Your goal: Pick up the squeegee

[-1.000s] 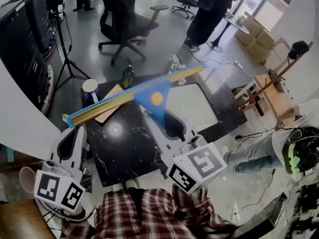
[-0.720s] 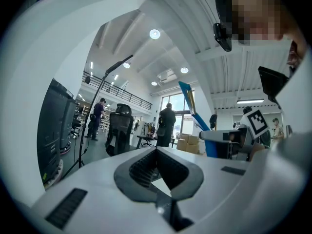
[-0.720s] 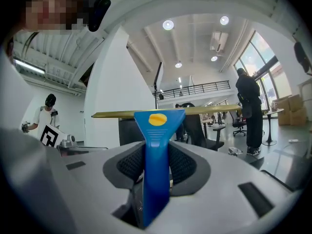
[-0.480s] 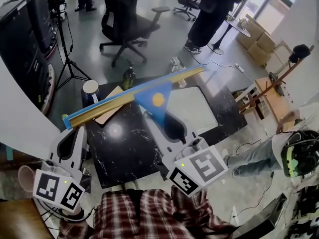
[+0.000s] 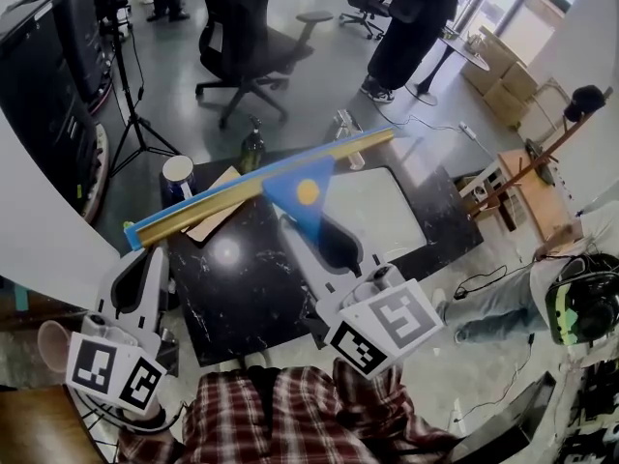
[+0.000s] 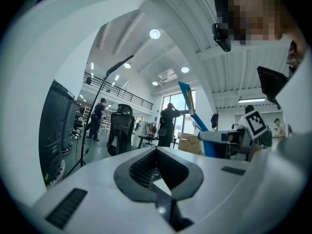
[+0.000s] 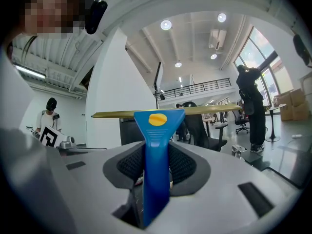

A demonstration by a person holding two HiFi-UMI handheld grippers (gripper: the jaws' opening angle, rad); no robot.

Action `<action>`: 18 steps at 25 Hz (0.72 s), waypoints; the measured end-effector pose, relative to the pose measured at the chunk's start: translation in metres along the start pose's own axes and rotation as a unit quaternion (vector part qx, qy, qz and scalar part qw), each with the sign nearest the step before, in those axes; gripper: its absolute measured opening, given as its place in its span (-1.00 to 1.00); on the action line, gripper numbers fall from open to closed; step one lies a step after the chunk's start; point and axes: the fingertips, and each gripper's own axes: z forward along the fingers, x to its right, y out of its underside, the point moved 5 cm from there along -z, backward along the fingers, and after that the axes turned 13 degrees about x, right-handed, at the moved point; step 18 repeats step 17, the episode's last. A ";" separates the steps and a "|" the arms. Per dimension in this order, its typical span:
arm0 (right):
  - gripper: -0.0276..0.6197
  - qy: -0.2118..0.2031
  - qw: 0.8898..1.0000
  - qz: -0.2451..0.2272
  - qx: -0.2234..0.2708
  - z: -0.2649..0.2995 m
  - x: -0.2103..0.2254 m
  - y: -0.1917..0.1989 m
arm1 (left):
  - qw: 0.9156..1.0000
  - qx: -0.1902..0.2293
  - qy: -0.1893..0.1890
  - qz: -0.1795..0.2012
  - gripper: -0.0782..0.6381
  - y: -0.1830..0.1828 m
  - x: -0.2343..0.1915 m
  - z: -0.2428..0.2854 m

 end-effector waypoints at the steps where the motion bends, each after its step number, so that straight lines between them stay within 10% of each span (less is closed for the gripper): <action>1: -0.50 -0.001 1.000 0.001 -0.001 0.000 0.000 0.001 | 1.000 0.000 0.000 0.000 -0.76 0.000 0.000 0.000; 18: -0.50 -0.022 1.000 0.007 -0.006 0.005 0.001 0.004 | 1.000 0.001 -0.014 0.003 -0.76 0.001 0.003 -0.002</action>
